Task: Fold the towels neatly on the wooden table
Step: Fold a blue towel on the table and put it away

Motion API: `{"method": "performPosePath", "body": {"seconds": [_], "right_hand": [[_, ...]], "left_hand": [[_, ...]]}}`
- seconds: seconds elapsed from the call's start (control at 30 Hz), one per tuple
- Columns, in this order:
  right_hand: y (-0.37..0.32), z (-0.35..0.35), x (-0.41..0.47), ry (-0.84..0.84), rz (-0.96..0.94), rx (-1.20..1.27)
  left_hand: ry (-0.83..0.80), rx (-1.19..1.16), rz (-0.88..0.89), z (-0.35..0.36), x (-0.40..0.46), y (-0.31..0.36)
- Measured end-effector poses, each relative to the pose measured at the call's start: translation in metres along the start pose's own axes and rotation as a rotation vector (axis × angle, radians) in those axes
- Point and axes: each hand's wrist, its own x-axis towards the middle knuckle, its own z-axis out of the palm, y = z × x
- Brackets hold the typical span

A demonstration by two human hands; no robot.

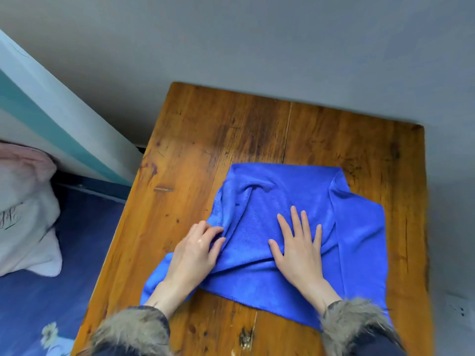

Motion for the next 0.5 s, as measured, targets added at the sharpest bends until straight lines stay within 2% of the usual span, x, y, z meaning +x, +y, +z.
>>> {"method": "performPosePath", "body": {"seconds": [0.13, 0.23, 0.5], "right_hand": [[-0.027, 0.002, 0.003, 0.049, 0.027, 0.058], [-0.046, 0.007, 0.006, 0.050, 0.037, 0.043], [-0.085, 0.010, 0.007, 0.019, 0.097, -0.062]], "left_hand": [[0.060, -0.141, -0.178, -0.008, 0.012, -0.021], [-0.103, -0.174, -0.219, -0.012, 0.024, -0.036], [-0.198, -0.495, -0.424, -0.017, 0.048, -0.027]]}}
